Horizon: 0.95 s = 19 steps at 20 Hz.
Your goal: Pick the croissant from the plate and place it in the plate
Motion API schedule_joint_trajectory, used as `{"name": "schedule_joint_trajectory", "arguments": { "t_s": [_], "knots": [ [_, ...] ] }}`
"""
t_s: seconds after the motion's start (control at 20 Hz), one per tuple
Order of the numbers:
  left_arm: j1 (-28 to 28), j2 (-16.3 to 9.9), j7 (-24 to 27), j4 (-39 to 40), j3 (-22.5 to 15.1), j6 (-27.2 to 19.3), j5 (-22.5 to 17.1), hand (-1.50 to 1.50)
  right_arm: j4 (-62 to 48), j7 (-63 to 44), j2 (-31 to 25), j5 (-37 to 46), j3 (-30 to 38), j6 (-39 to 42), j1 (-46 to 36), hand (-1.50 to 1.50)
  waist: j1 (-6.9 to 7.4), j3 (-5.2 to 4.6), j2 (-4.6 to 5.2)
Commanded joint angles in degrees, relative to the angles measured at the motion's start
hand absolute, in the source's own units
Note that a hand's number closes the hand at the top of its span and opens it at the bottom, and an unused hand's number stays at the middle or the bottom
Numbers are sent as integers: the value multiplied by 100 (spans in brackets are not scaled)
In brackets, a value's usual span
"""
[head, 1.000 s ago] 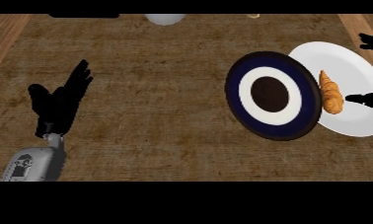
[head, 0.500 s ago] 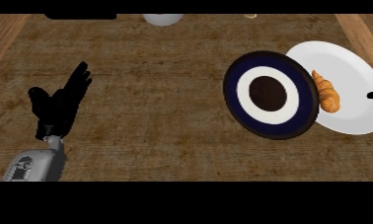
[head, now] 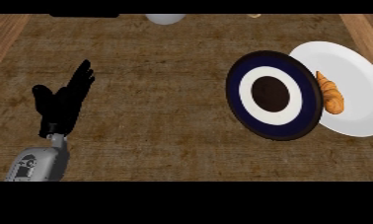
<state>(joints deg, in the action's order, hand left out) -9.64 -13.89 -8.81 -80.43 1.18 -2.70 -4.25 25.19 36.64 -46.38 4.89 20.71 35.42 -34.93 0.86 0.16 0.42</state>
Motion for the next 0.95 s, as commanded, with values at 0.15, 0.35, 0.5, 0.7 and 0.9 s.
{"name": "schedule_joint_trajectory", "arguments": {
  "t_s": [0.15,0.35,0.5,0.7,0.9],
  "knots": [
    [-111,110,84,80,-66,-28,91,0,-346,886,-389,-104,-1,984,40,-150,69,13,47],
    [90,134,169,27,-65,53,37,0,-404,1096,-434,-190,22,844,210,-150,95,16,40],
    [-131,42,-218,-142,-27,44,4,0,-467,1105,-609,-140,-61,851,239,-150,116,25,48],
    [-188,111,135,255,-22,61,88,0,-557,1180,-602,-62,-170,587,243,-150,116,25,84],
    [-222,25,36,165,33,151,15,0,-570,1339,-734,10,-313,670,379,-150,132,32,71]
  ]
}}
